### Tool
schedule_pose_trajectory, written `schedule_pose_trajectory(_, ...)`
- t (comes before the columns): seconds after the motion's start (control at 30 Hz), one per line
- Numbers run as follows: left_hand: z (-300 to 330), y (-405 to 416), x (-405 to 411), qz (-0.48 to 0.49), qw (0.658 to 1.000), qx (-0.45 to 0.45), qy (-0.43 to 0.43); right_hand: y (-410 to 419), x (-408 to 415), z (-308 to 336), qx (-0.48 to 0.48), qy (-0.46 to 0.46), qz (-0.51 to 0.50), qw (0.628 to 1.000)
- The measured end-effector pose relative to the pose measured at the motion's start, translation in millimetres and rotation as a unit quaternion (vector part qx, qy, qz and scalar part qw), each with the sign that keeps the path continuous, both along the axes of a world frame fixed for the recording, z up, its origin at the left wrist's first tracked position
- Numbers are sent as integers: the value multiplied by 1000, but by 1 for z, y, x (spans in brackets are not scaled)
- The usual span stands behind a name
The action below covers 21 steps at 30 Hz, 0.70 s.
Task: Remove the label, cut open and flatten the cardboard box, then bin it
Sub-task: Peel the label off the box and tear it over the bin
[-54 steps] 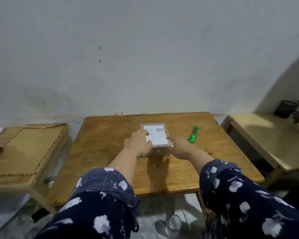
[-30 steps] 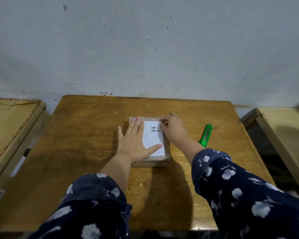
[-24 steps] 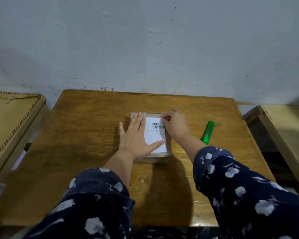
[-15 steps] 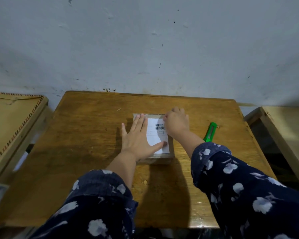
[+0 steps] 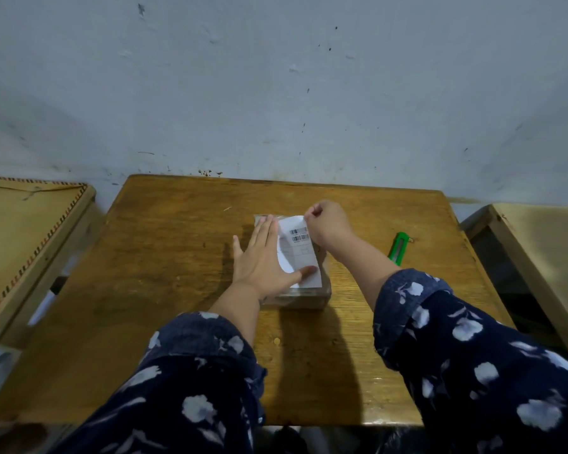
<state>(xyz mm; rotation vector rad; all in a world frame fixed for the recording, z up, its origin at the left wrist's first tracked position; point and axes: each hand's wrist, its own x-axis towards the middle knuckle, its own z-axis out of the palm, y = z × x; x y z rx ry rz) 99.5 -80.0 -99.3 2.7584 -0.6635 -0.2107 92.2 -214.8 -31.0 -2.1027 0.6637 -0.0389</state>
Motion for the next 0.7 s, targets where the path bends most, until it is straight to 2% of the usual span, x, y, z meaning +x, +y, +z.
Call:
schedule_pose_trajectory(0.1,-1,2,-1,9,1000,-29,6,-7,-1,-5,-8,-1,-10,1000)
schedule_pose_trajectory(0.27,4,9,-1,22,997,-70,32,-8,-5,-16,-147,43,111,982)
schedule_pose_trajectory(0.37,11,24,-8,-16,1000,-26,6,-6,-7,-22,-185,70,108,974)
schedule_pose_trajectory(0.5,12,35,-23,-58,997,47,20,-5,-7,-21,-197,40,89,976)
schedule_pose_trajectory(0.7,1,35,-19,-67,997,49,9,1,-13,-15,-303,27,104,947)
